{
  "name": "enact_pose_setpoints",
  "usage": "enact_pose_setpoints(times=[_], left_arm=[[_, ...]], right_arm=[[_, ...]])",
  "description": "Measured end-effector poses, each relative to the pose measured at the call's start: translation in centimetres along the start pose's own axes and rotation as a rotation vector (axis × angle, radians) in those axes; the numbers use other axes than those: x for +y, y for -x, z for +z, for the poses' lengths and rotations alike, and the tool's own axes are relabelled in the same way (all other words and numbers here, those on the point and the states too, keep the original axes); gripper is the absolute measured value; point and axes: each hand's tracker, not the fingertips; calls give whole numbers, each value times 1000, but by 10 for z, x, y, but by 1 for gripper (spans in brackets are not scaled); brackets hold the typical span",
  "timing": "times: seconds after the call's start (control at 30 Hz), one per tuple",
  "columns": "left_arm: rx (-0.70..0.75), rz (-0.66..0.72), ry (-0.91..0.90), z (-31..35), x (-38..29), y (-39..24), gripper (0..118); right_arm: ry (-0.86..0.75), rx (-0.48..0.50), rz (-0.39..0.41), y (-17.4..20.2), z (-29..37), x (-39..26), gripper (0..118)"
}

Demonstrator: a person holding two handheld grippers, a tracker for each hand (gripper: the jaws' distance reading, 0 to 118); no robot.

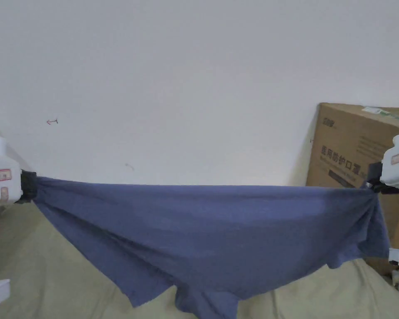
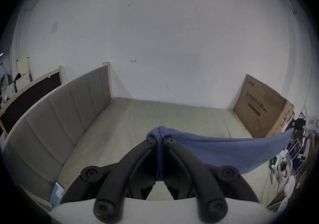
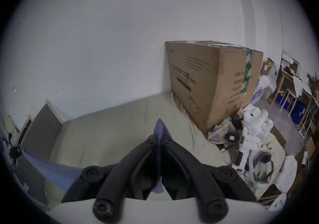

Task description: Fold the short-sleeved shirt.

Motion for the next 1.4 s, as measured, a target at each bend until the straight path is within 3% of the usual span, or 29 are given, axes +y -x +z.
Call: enact_pose_setpoints(times=[0.07, 0.27, 0.57, 0.83, 0.97, 1.07, 1.2, 1.4], left_arm=[[51, -64, -42, -10, 17, 2, 5], [71, -29, -81, -43, 50, 27, 5], [102, -11, -109, -21, 30, 59, 5], [105, 36, 70, 7, -90, 89, 5], [143, -17, 205, 21, -177, 96, 5], [87, 74, 359, 33, -248, 118, 5], [100, 65, 425, 58, -316, 126, 5], [97, 104, 507, 63, -369, 142, 5]], right_arm=[[-7, 9, 5, 20, -17, 13, 3], [-22, 48, 10, 67, -57, 45, 3], [-40, 107, 28, 87, -65, 31, 3], [93, 98, 8, 58, -72, -87, 3], [199, 69, 41, 37, -67, -169, 3], [303, 34, 87, 17, -63, -234, 3], [404, 26, -17, -10, -52, -303, 3], [472, -3, 27, -35, -54, -367, 3]])
